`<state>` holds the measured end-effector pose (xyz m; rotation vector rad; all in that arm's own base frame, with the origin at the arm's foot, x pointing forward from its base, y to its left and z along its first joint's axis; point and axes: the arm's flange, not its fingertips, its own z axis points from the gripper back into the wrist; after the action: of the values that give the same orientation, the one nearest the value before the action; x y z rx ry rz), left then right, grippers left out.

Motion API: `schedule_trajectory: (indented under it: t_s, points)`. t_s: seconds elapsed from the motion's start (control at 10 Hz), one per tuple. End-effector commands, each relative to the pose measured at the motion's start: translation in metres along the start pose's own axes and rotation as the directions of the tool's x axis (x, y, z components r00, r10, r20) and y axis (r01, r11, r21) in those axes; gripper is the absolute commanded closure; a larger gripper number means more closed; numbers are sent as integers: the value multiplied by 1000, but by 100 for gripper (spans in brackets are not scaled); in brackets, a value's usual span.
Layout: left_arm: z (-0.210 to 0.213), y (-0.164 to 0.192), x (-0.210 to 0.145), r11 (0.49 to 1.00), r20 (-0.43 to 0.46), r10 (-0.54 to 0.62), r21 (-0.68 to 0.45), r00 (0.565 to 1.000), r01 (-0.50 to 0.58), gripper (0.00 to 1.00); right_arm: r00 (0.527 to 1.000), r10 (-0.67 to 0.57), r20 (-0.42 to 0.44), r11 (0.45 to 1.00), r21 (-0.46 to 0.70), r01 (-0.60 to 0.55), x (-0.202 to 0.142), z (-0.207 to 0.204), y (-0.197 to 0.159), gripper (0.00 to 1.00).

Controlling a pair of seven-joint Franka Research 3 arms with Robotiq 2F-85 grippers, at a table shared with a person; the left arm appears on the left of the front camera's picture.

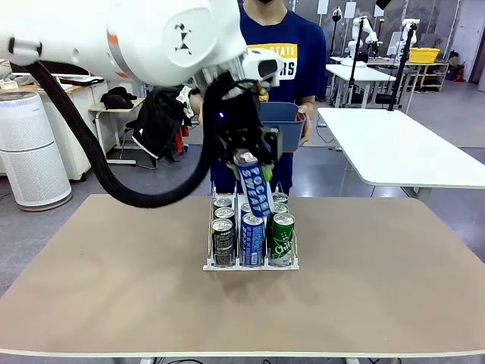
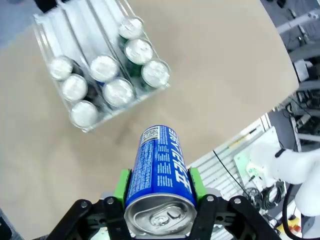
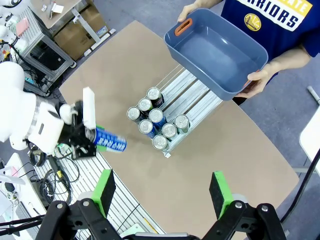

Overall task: Fill the beverage cans into the dispenser.
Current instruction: Place the picked Ionic drink in the line of the Automatic Can Dispenser with the same cans.

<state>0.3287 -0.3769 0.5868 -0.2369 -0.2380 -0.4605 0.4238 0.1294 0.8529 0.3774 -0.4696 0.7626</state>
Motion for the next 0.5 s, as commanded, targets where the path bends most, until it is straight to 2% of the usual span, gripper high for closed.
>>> schedule_trajectory:
  t_s: [0.0, 0.1, 0.2, 0.4]
  points:
    - [-16, -1, -6, 997, -38, -20, -76, 999, 17, 43, 1000, -5, 0, 1000, 11, 5, -1, 0, 0, 0]
    - [-19, -8, -2, 992, -39, -79, -99, 996, 75, 43, 1000, -5, 0, 1000, 11, 5, -1, 0, 0, 0]
    - [-14, -7, -5, 1000, -34, -5, -27, 999, 4, 43, 1000, -5, 0, 1000, 11, 5, -1, 0, 0, 0]
    - [-14, -7, -5, 1000, -34, -5, -27, 999, 4, 43, 1000, -5, 0, 1000, 11, 5, -1, 0, 0, 0]
